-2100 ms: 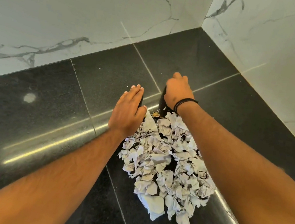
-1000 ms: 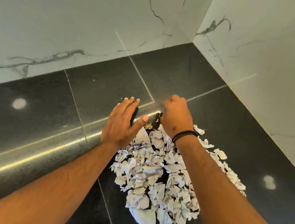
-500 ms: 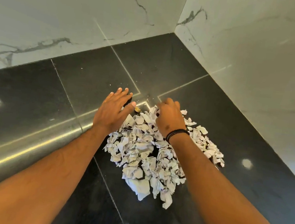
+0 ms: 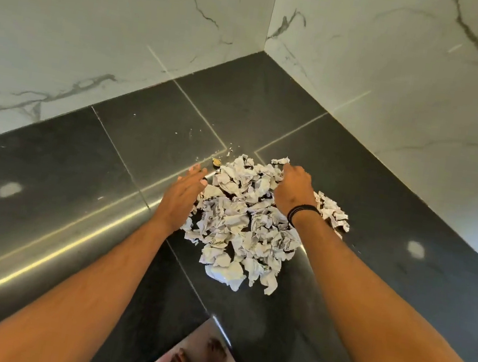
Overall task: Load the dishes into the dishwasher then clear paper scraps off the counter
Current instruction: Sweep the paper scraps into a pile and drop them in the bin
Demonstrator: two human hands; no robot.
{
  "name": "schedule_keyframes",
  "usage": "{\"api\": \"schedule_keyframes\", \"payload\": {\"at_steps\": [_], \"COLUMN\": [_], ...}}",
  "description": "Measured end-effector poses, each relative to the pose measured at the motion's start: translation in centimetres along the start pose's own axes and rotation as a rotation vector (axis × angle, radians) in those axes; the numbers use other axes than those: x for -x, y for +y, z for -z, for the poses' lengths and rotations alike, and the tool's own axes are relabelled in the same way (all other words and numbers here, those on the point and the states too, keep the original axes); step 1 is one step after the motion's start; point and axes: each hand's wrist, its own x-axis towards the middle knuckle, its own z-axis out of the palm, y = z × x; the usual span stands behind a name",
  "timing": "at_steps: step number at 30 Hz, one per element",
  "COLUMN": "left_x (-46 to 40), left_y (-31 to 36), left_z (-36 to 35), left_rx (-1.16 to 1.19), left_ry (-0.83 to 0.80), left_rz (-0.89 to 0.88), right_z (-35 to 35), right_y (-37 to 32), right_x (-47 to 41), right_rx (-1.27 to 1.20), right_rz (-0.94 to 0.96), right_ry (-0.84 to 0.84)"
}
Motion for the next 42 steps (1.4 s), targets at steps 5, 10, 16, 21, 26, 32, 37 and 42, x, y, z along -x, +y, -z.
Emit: {"api": "schedule_keyframes", "payload": {"at_steps": [5, 10, 16, 21, 26, 32, 37, 42], "left_x": [2.7, 4.9, 6.7, 10.0, 11.7, 12.1, 10.7, 8.1], "left_y": [0.6, 1.1, 2.6, 2.6, 2.8, 3.4, 2.3, 1.8], "left_z": [0.1, -1.4, -2.5, -3.7, -5.5, -5.2, -4.0, -4.1], "left_rx": [0.059, -0.051, -0.086, -0.030, -0.039, -0.038, 0.022, 0.119], "left_ry": [0.074, 0.089, 0.134, 0.299, 0.346, 0.382, 0.428, 0.348], "left_rz": [0.103, 0.099, 0.091, 0.156, 0.134, 0.106, 0.153, 0.127], "right_z": [1.8, 0.7, -0.1, 0.0, -2.0, -2.2, -1.0, -2.6], "right_y": [4.5, 7.3, 5.7, 8.5, 7.0, 5.6, 7.0, 6.3], "right_x": [2.0, 4.0, 6.2, 8.0, 10.8, 12.2, 11.8, 10.5], "right_rx": [-0.094, -0.099, -0.208, -0.281, -0.338, -0.458, -0.646, -0.656], "right_rz": [-0.135, -0.325, -0.093, -0.190, -0.133, 0.004, -0.100, -0.096], "right_ry": [0.272, 0.144, 0.105, 0.286, 0.121, 0.180, 0.341, 0.222]}}
